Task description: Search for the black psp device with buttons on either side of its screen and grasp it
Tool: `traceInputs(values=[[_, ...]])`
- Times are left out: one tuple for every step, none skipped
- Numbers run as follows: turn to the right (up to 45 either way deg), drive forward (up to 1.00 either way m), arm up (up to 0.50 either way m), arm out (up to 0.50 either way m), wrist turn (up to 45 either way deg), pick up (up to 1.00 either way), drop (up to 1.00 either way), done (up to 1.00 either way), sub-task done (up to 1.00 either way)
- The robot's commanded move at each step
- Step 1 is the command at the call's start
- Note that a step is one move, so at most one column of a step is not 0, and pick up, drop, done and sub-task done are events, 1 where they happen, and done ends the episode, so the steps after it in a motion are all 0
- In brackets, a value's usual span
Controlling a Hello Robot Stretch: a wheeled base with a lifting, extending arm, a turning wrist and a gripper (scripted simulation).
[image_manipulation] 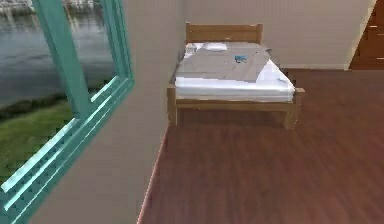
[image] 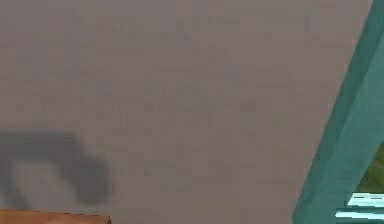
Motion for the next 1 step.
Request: traceInputs(values=[[-45.0, 0.0, 0.0, 0.0, 0.0, 0.0, 0.0, 0.0, 0.0]])
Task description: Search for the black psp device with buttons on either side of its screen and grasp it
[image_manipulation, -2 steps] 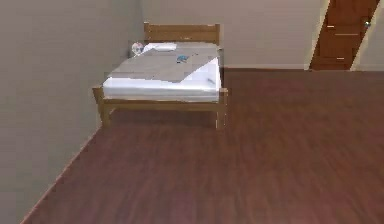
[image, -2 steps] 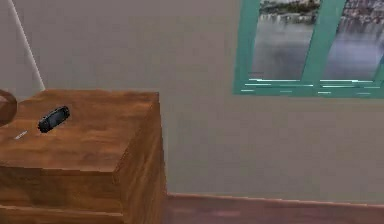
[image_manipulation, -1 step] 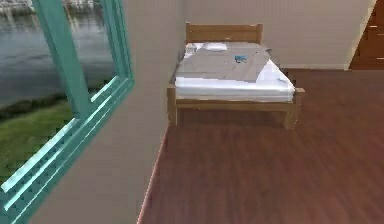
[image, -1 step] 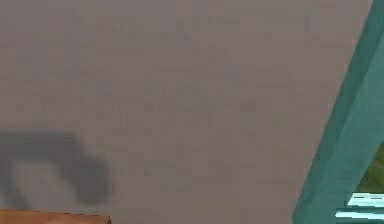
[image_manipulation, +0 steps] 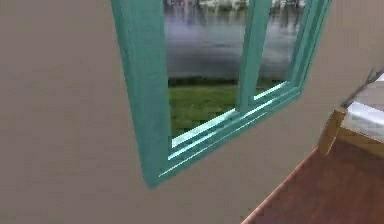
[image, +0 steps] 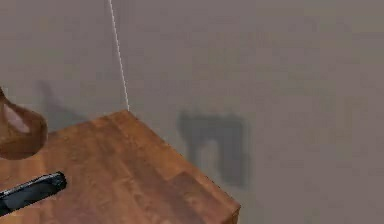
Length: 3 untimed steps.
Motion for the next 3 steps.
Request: traceInputs(values=[[-45.0, 0.0, 0.0, 0.0, 0.0, 0.0, 0.0, 0.0, 0.0], [-45.0, 0.0, 0.0, 0.0, 0.0, 0.0, 0.0, 0.0, 0.0], [-39.0, 0.0, 0.0, 0.0, 0.0, 0.0, 0.0, 0.0, 0.0]])
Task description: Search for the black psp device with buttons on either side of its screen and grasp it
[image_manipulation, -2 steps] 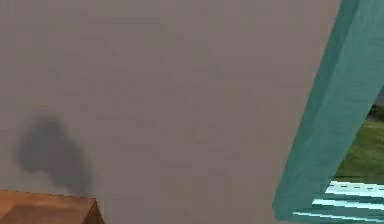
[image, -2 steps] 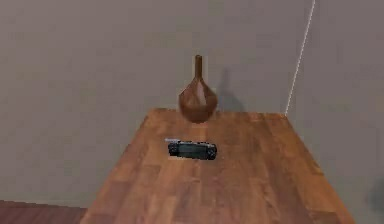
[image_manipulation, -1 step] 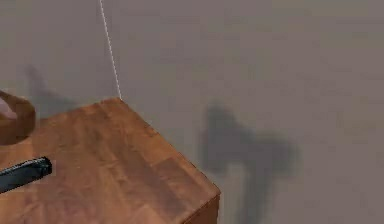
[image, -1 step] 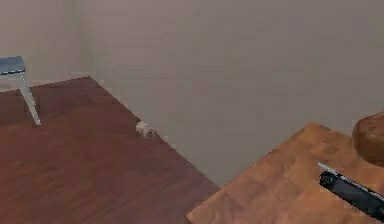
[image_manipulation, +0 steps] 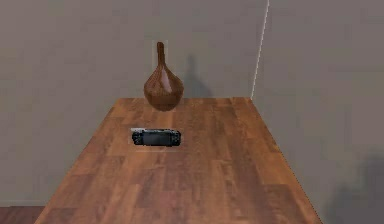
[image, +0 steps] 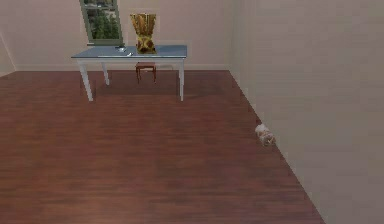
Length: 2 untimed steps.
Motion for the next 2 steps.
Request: traceInputs(values=[[0.0, 0.0, 0.5, 0.0, 0.0, 0.0, 0.0, 0.0, 0.0], [0.0, 0.0, 0.38, 0.0, 0.0, 0.0, 0.0, 0.0, 0.0]])
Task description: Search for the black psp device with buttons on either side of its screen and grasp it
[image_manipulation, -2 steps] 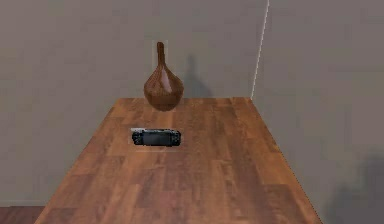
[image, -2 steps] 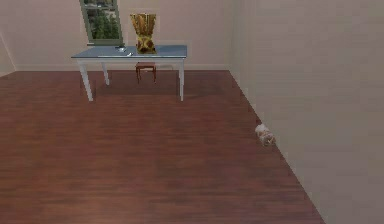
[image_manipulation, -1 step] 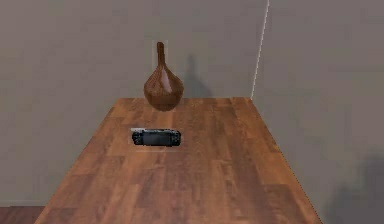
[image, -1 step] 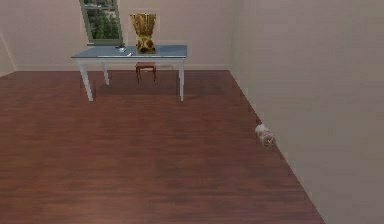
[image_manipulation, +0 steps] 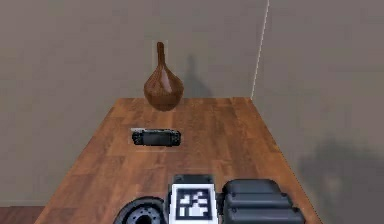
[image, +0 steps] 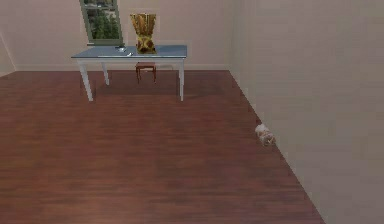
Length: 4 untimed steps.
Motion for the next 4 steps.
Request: traceInputs(values=[[0.0, 0.0, 0.0, 0.26, 0.0, 0.0, 0.0, 0.0, 0.0], [0.0, 0.0, 0.0, 0.0, 45.0, 0.0, 0.0, 0.0, 0.0], [0.0, 0.0, 0.0, 0.0, 45.0, 0.0, 0.0, 0.0, 0.0], [0.0, 0.0, 0.0, 0.0, 45.0, 0.0, 0.0, 0.0, 0.0]])
